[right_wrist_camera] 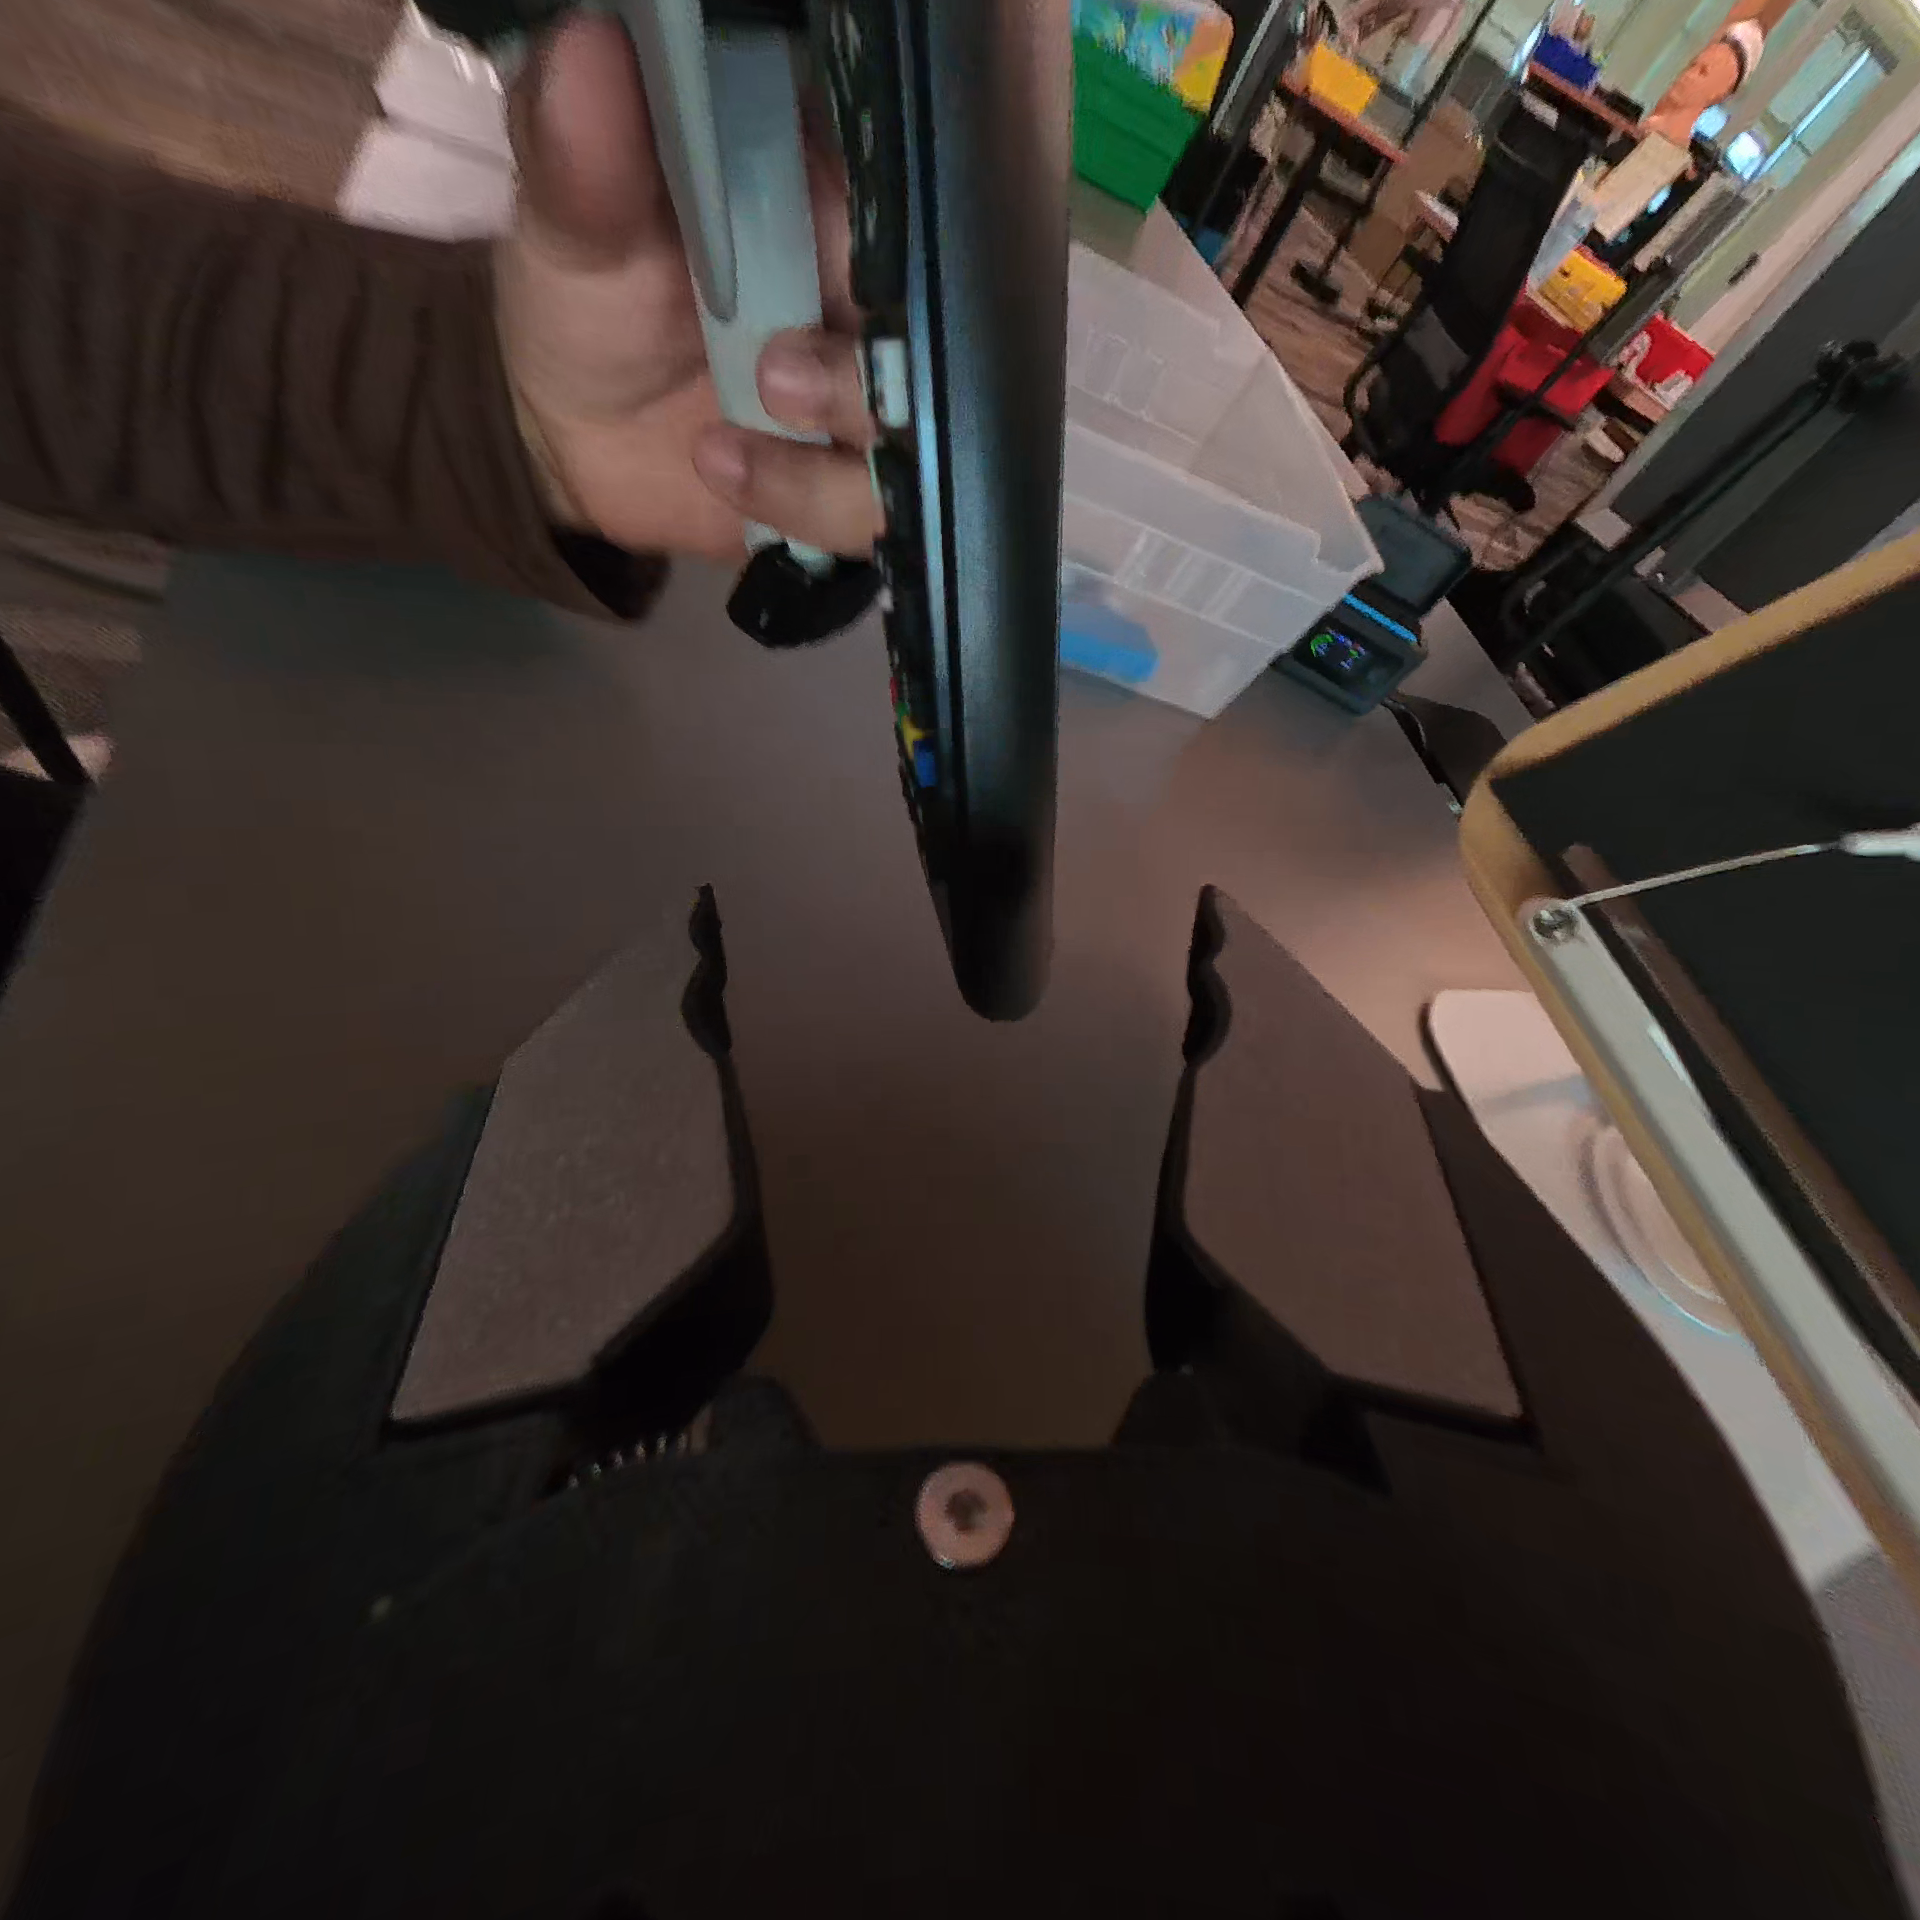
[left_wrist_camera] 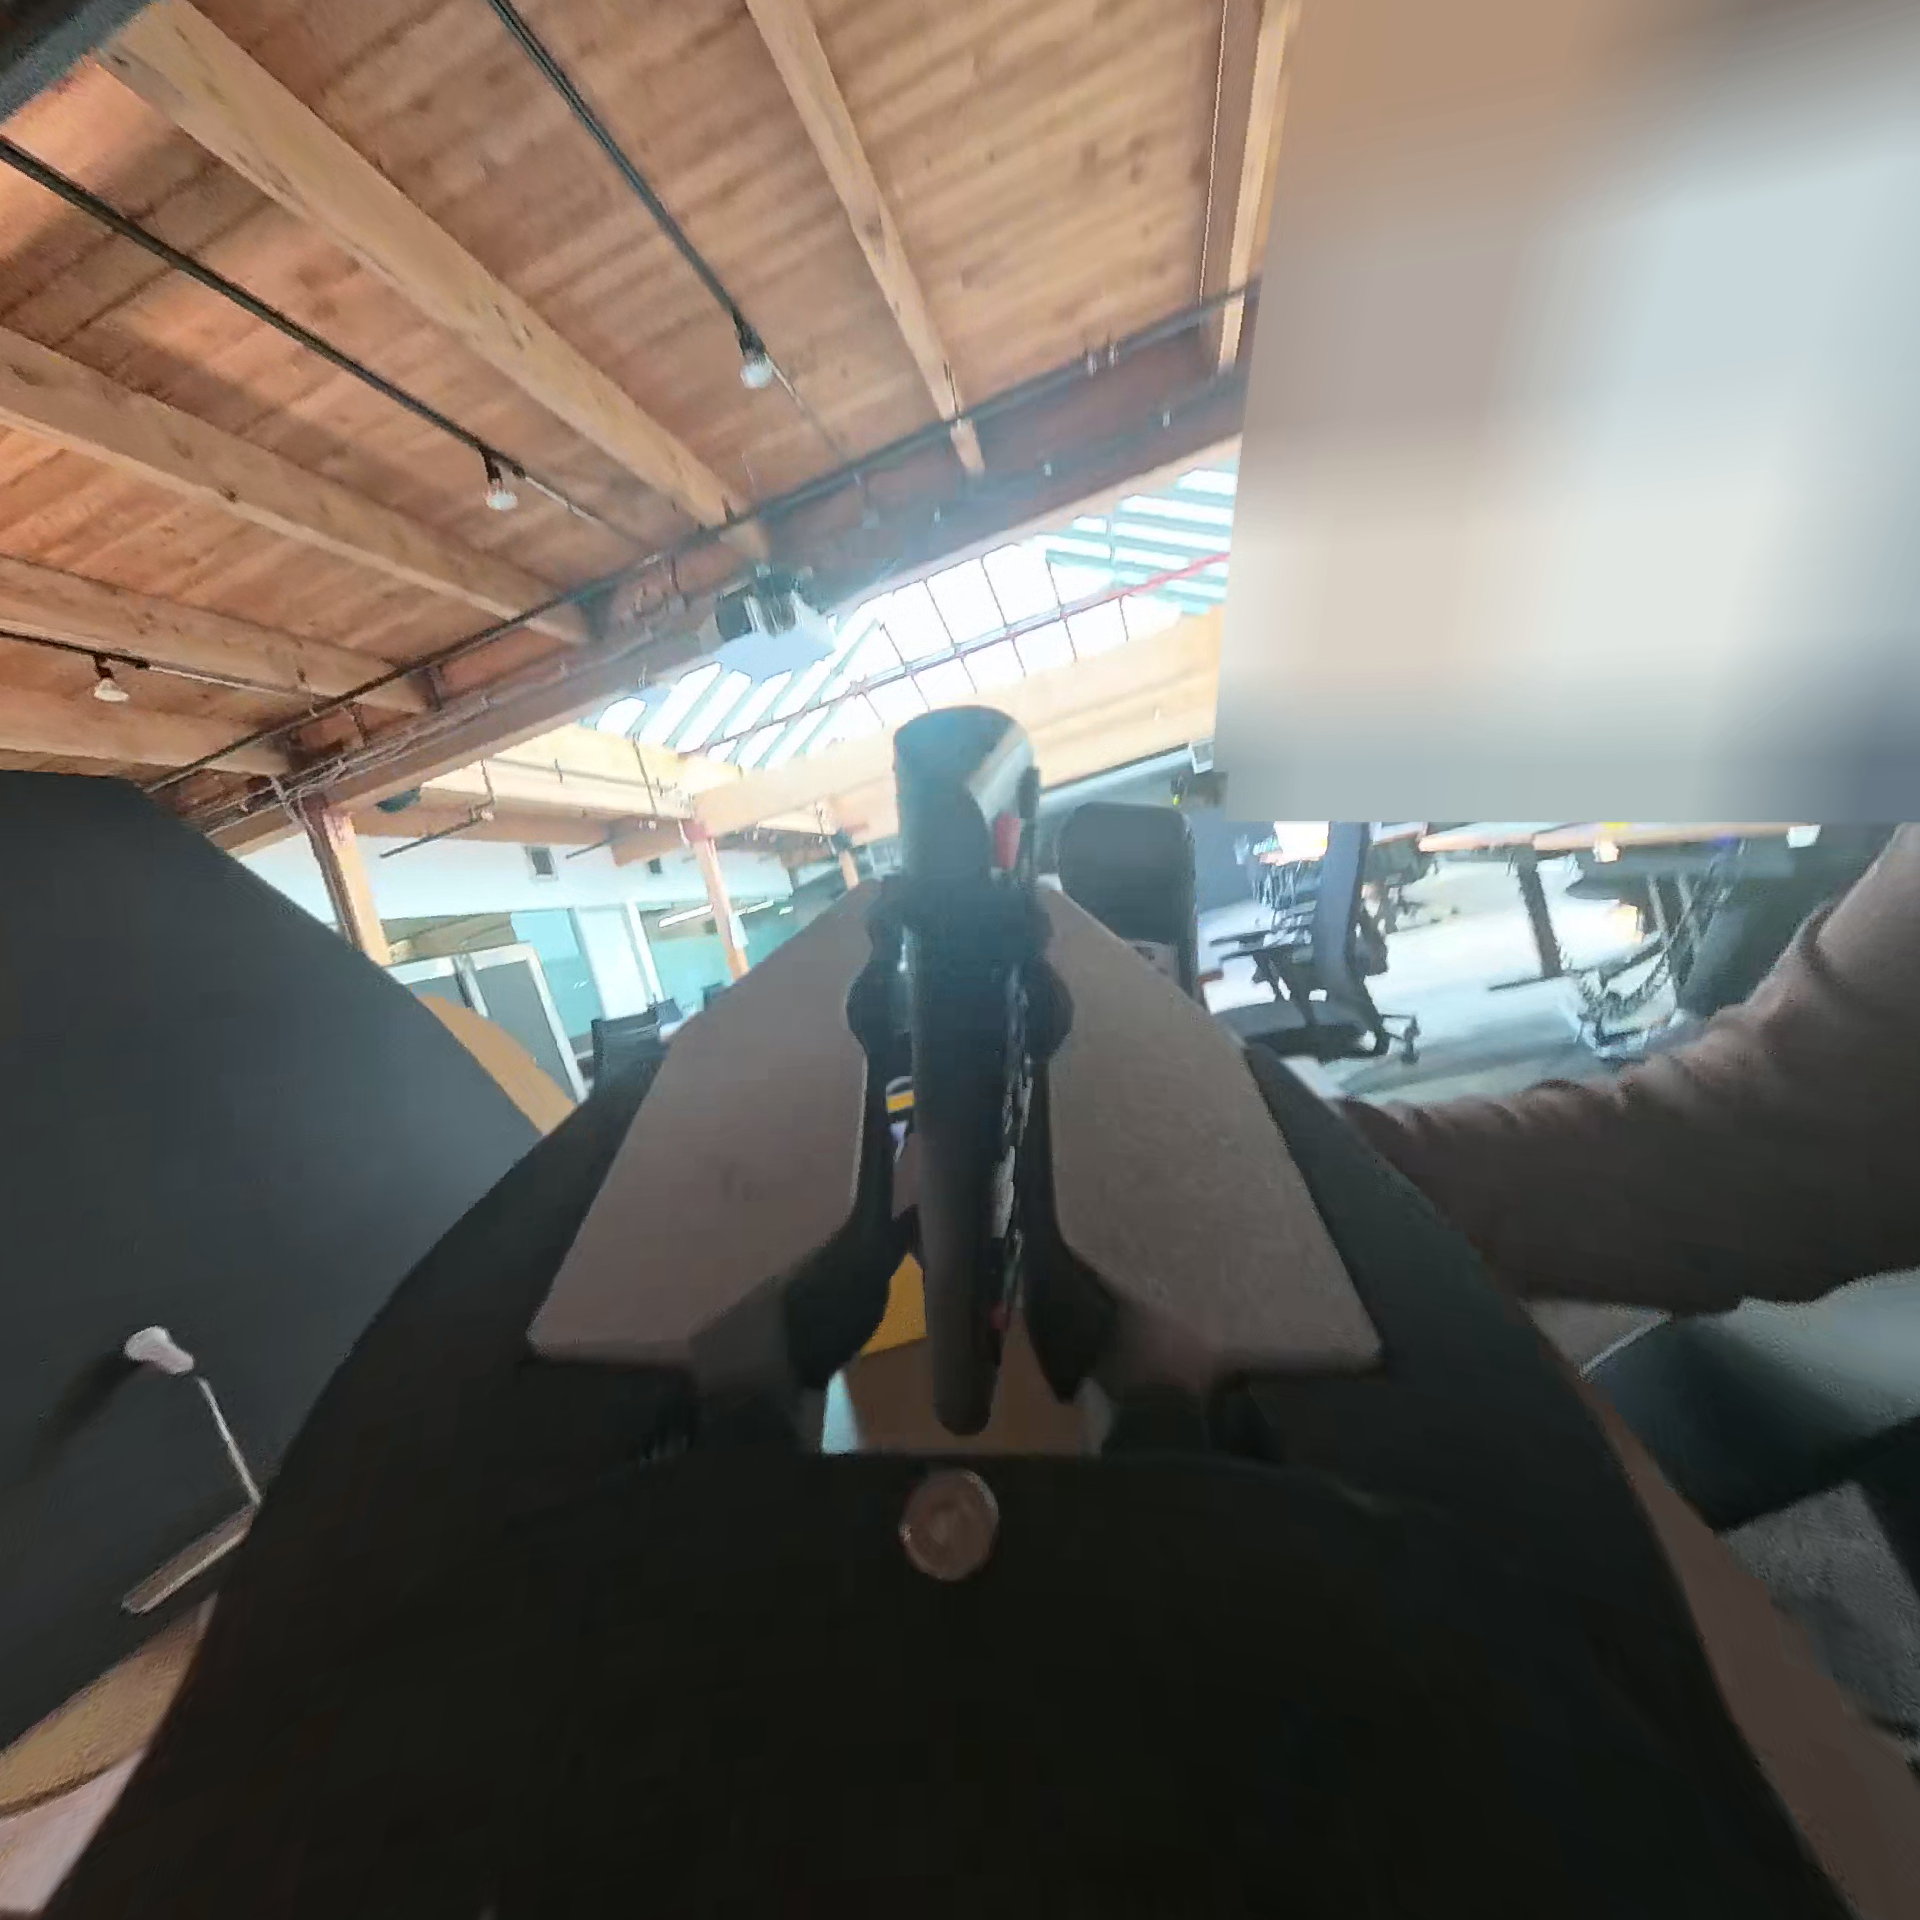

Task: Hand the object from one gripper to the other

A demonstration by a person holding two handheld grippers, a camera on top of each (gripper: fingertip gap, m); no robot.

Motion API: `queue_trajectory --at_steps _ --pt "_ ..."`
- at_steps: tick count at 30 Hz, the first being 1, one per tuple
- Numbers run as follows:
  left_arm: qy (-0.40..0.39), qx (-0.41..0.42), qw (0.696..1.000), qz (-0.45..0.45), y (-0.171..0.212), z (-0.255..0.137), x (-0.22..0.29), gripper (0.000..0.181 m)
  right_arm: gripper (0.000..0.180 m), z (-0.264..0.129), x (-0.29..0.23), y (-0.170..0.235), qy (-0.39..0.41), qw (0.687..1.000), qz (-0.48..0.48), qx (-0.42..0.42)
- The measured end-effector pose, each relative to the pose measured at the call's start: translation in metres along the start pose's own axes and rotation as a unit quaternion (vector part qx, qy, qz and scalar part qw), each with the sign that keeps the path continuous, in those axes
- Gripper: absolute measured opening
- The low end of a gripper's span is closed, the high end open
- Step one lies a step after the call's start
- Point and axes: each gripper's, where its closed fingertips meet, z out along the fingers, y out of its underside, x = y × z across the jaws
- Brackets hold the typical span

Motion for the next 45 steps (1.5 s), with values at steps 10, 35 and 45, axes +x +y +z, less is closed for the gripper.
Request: queue_trajectory --at_steps 10,35,45 --pt "0.003 0.028 0.999 -0.041 -0.001 0.003 0.001 0.018 0.023 0.001 -0.003 -0.041 -0.048 0.985 0.118 0.114" --pt "-0.199 -0.326 0.919 -0.097 0.142 -0.023 -0.063 0.025 0.019 -0.319 0.129 0.134 0.399 0.766 0.224 -0.451" --pt "-0.345 -0.458 0.819 -0.032 0.189 -0.067 -0.096 0.034 0.058 -0.318 0.157 0.137 0.565 0.697 0.118 -0.426"
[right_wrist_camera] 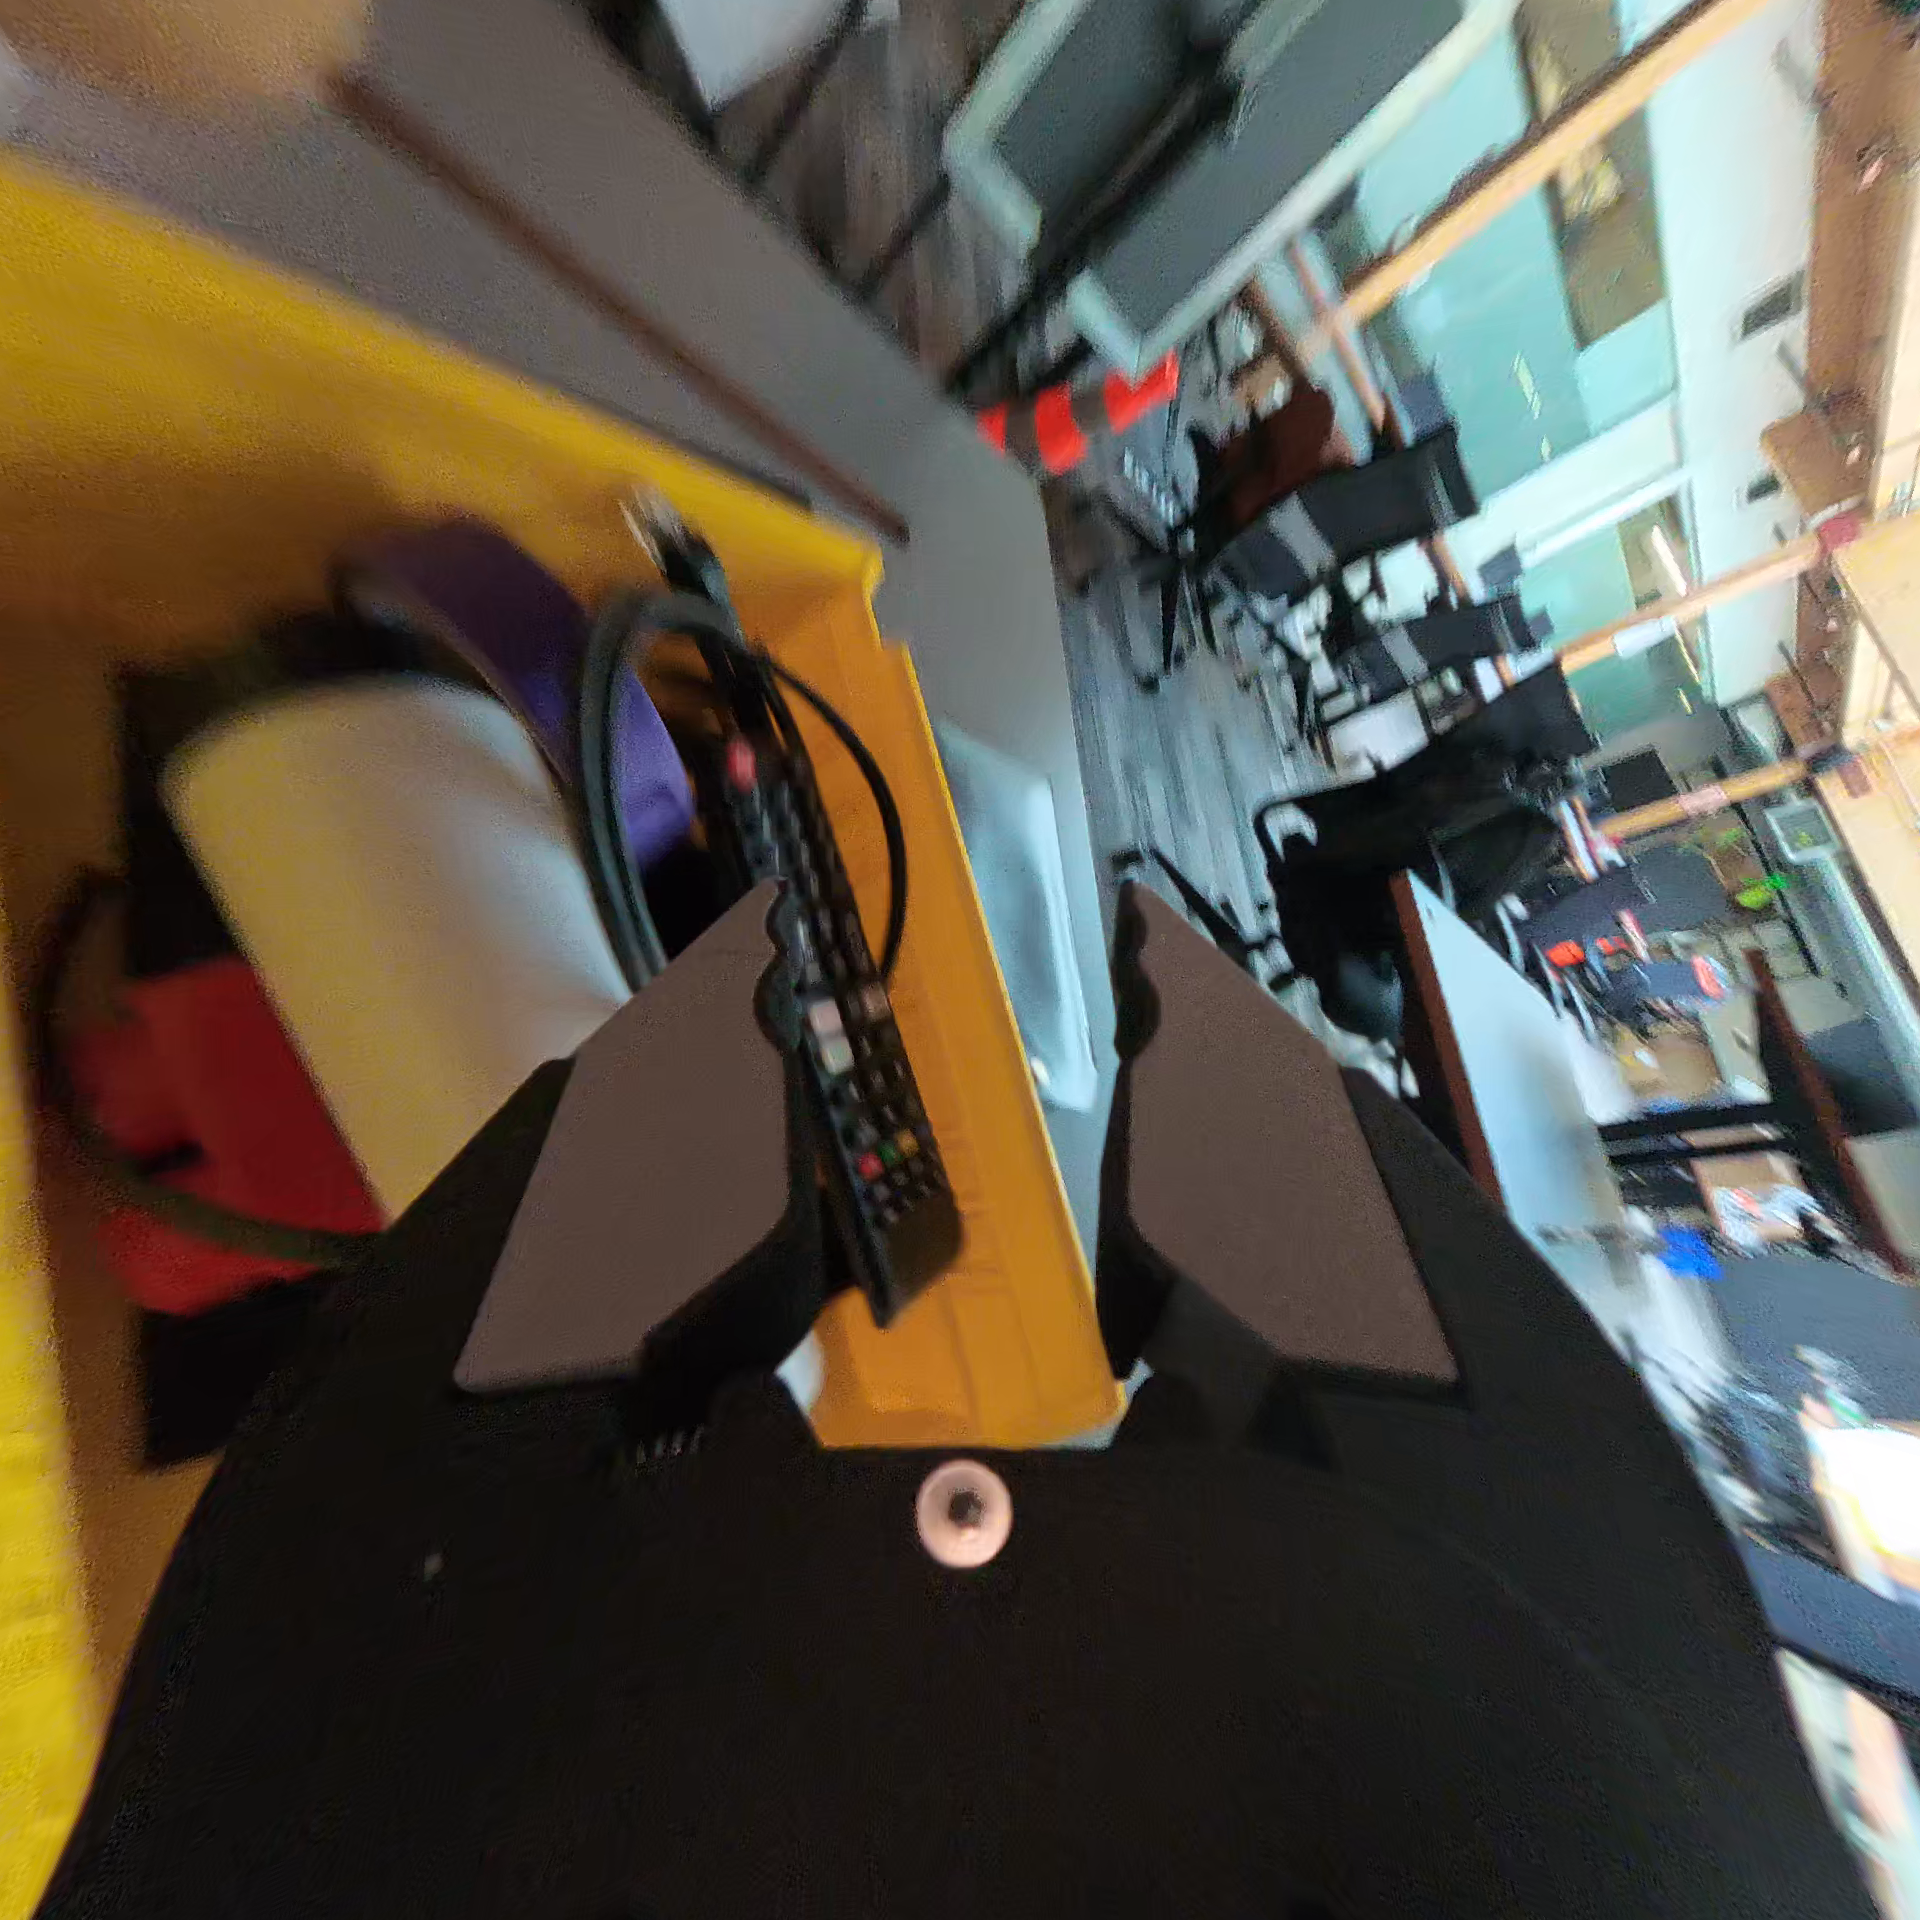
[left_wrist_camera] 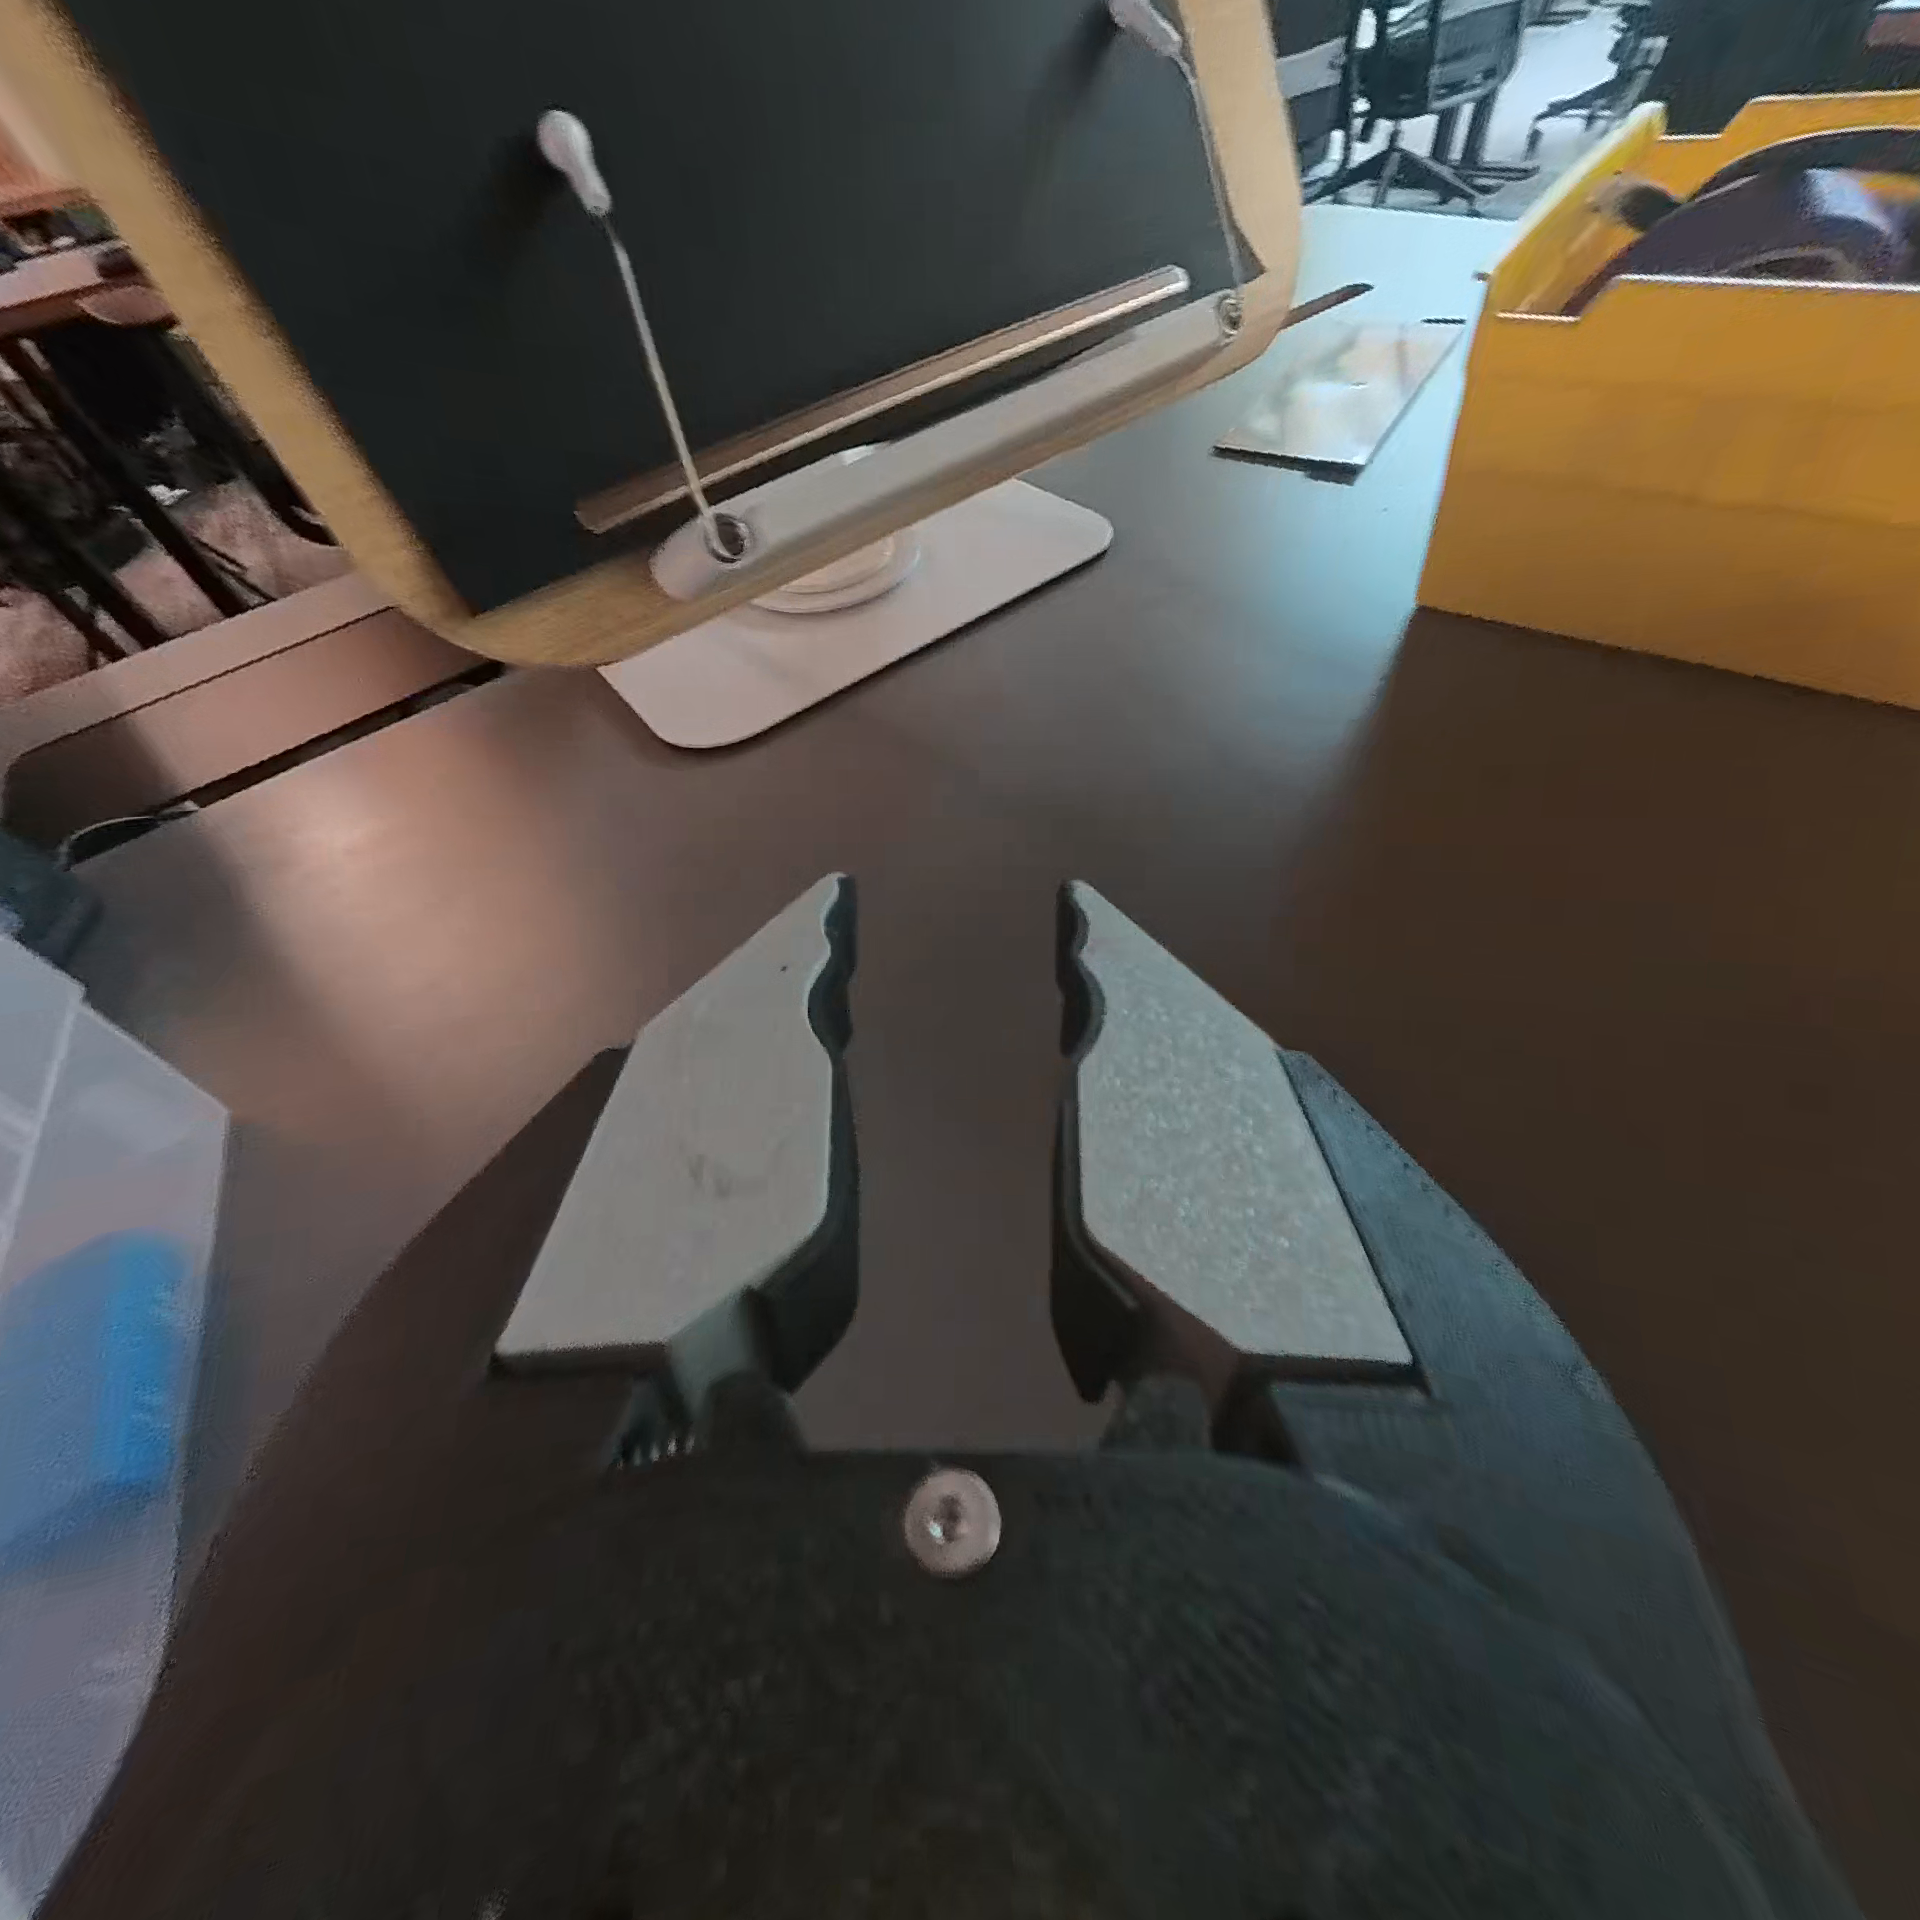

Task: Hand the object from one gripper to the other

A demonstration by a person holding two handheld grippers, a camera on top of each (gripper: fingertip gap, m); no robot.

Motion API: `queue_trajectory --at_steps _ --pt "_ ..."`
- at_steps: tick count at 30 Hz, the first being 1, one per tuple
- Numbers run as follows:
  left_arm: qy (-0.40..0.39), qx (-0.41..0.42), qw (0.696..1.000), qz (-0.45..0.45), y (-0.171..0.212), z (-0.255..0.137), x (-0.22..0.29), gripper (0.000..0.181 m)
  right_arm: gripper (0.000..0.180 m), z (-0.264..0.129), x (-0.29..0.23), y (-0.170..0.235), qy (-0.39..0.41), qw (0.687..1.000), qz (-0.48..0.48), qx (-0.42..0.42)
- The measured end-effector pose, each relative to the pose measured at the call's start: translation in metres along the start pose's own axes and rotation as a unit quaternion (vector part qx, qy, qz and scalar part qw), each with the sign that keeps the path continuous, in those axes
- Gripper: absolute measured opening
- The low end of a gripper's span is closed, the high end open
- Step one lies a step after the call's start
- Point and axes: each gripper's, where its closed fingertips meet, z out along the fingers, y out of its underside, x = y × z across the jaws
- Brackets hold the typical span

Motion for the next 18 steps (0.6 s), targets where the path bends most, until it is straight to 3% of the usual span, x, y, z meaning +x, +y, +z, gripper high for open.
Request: queue_trajectory --at_steps 6,9,18 --pt "-0.044 -0.001 0.999 -0.017 0.002 0.001 -0.016 0.027 0.045 -0.061 -0.033 -0.09 -0.004 0.984 0.066 0.165" --pt "-0.062 -0.006 0.998 -0.024 0.005 0.0 -0.024 0.022 0.002 -0.081 -0.068 -0.119 -0.036 0.975 0.072 0.208" --pt "-0.07 -0.006 0.997 -0.04 0.007 -0.005 -0.028 0.018 0.004 -0.096 -0.173 -0.156 -0.161 0.955 0.103 0.225"
